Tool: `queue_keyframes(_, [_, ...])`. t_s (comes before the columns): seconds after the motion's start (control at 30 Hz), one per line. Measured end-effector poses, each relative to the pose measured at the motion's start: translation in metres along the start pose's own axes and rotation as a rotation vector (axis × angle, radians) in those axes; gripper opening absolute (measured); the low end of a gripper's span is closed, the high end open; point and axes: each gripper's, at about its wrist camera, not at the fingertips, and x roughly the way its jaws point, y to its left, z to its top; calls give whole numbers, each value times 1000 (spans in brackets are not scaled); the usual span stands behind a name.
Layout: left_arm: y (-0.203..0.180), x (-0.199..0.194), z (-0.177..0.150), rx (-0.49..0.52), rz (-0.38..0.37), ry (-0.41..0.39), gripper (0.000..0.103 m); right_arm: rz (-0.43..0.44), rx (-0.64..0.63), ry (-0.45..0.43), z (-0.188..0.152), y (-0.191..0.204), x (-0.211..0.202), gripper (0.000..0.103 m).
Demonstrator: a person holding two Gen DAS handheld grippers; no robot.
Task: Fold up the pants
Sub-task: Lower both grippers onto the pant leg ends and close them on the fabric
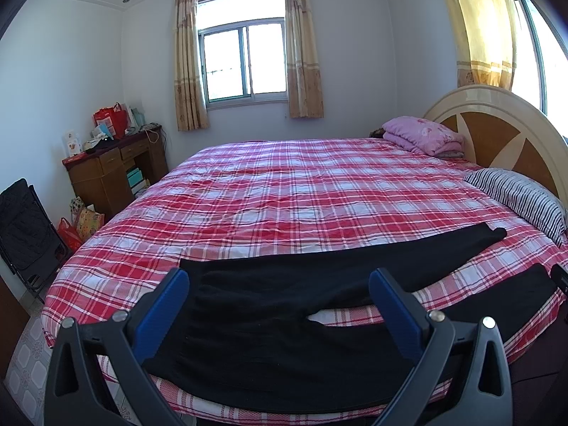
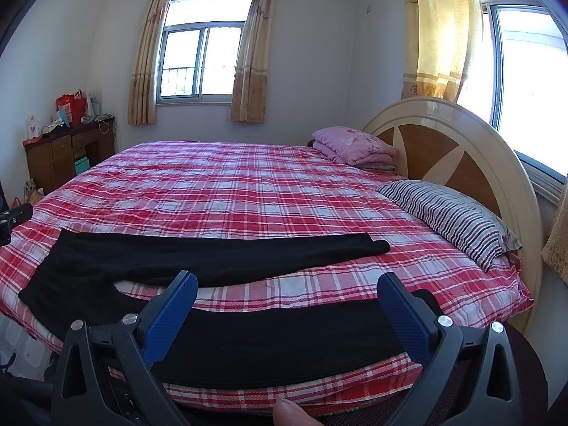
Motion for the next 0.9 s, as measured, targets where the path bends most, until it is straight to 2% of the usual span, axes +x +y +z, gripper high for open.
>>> queue_keyframes(0.1, [-1, 3, -2, 2, 4, 4, 103, 4, 1, 1, -1, 0, 2, 102])
queue_keyframes(0.23, [0, 17, -5, 12, 22, 16, 103, 94, -8, 1, -5, 2, 9, 102])
queue_keyframes(0.33, [6, 39, -7, 21, 44, 27, 103, 97, -44, 0, -11, 6, 20, 102])
queue_keyframes(0.4, [16, 60, -7, 52, 103, 16, 103, 92, -64, 22, -15, 8, 34, 102])
queue_keyframes(0.47, [38, 89, -4, 62, 136, 39, 103, 87, -58, 65, -21, 4, 54, 102])
queue_keyframes(0.57, [86, 132, -5, 47, 181, 114, 103, 82, -11, 137, -29, -9, 82, 102])
queue_keyframes(0.63, [118, 157, -7, 65, 252, 126, 103, 66, 43, 150, -33, -22, 99, 102])
queue_keyframes(0.7, [143, 180, -11, 71, 287, 179, 103, 41, 89, 165, -34, -36, 116, 102])
queue_keyframes(0.8, [170, 213, -17, 65, 264, 248, 102, 9, 99, 192, -30, -47, 143, 102])
queue_keyframes(0.9, [180, 236, -22, 41, 198, 315, 87, -24, 50, 211, -24, -53, 164, 99])
